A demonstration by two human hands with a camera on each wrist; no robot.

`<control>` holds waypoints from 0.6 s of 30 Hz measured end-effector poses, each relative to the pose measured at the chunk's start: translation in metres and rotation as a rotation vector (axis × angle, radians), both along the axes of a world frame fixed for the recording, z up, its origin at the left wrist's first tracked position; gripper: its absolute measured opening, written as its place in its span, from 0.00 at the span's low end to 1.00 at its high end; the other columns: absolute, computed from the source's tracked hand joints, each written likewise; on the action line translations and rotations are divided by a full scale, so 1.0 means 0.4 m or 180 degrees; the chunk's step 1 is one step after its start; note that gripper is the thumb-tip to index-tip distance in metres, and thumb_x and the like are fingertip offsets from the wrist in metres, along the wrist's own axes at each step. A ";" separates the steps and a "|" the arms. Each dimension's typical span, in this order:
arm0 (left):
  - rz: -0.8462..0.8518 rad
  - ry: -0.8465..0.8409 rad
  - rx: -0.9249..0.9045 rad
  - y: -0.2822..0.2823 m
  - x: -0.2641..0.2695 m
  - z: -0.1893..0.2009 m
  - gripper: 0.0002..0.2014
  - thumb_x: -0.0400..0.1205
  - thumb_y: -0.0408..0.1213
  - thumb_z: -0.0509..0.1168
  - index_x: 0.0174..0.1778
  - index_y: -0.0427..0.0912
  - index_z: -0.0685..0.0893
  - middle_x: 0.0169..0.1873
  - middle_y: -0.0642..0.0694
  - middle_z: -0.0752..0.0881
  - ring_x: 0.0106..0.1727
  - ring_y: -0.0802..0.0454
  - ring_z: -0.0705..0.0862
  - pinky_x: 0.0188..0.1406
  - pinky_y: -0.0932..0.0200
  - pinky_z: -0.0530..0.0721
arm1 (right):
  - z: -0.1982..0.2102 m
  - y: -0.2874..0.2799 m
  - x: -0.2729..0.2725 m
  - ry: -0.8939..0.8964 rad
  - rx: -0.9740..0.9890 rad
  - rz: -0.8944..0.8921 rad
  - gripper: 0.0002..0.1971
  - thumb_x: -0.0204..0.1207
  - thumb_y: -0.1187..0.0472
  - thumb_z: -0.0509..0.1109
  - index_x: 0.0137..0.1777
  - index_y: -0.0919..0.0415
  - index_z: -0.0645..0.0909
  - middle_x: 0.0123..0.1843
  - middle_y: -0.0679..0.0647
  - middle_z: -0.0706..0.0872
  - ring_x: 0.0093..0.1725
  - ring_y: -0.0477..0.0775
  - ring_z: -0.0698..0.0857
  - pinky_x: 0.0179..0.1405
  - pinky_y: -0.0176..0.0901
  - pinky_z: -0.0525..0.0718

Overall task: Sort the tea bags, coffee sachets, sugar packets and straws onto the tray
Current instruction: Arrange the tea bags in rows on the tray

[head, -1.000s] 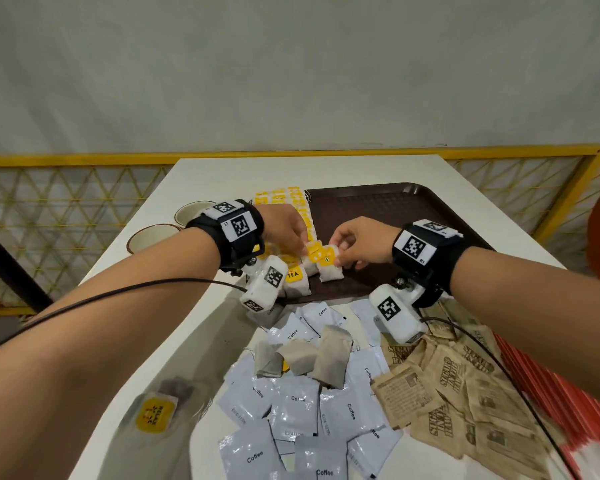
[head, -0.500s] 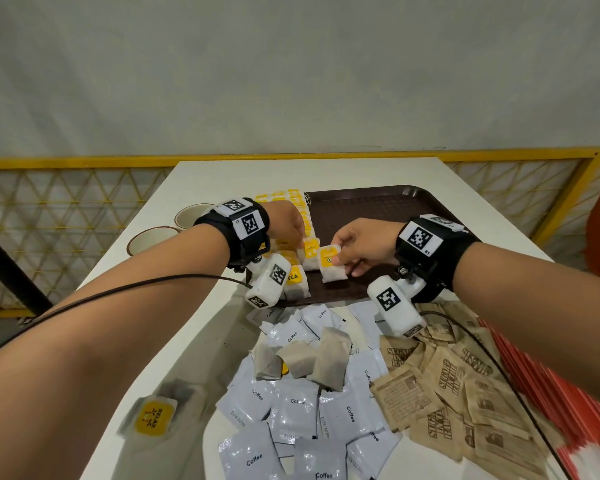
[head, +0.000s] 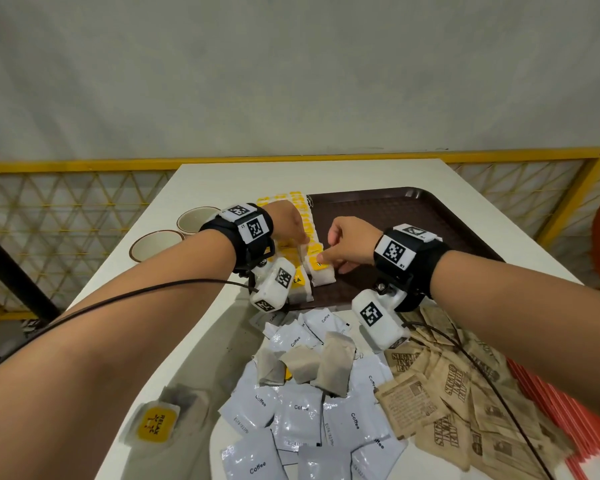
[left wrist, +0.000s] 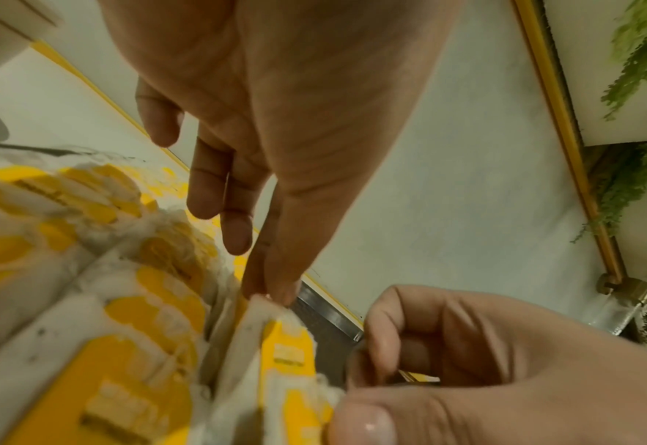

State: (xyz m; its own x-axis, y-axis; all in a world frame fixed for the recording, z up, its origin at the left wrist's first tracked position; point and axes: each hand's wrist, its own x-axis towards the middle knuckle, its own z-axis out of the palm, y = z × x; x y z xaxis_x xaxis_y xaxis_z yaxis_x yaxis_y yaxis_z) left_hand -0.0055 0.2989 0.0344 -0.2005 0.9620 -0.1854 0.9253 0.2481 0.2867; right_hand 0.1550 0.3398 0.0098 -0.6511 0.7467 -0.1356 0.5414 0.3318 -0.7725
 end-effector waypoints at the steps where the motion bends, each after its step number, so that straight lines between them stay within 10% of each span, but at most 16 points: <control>1: 0.0019 -0.0008 0.0041 0.003 -0.001 0.001 0.14 0.79 0.47 0.70 0.51 0.40 0.89 0.52 0.44 0.87 0.49 0.51 0.80 0.48 0.58 0.76 | 0.002 0.001 0.007 -0.0071 0.0124 0.0055 0.16 0.70 0.65 0.79 0.39 0.59 0.71 0.32 0.55 0.80 0.29 0.48 0.82 0.29 0.41 0.88; 5: 0.0085 -0.0079 -0.0016 0.007 0.000 0.006 0.17 0.79 0.50 0.69 0.53 0.39 0.88 0.47 0.47 0.84 0.49 0.52 0.79 0.48 0.59 0.73 | 0.014 0.000 0.024 -0.0459 0.0320 0.0520 0.14 0.66 0.64 0.82 0.36 0.60 0.76 0.34 0.55 0.82 0.32 0.51 0.83 0.40 0.47 0.89; 12: -0.0047 -0.0172 -0.0134 0.010 -0.004 0.001 0.08 0.75 0.43 0.74 0.45 0.44 0.90 0.47 0.48 0.89 0.53 0.51 0.85 0.54 0.56 0.83 | 0.003 -0.006 -0.001 -0.0711 0.0373 0.0723 0.14 0.65 0.69 0.82 0.33 0.60 0.77 0.30 0.52 0.83 0.21 0.39 0.81 0.24 0.29 0.82; 18: -0.0009 -0.0178 -0.0085 0.004 -0.008 0.007 0.10 0.76 0.46 0.73 0.45 0.43 0.89 0.45 0.48 0.86 0.49 0.52 0.81 0.48 0.59 0.76 | -0.010 0.000 -0.014 -0.0663 0.0278 0.0719 0.11 0.68 0.70 0.80 0.33 0.62 0.79 0.30 0.53 0.83 0.24 0.42 0.82 0.30 0.33 0.87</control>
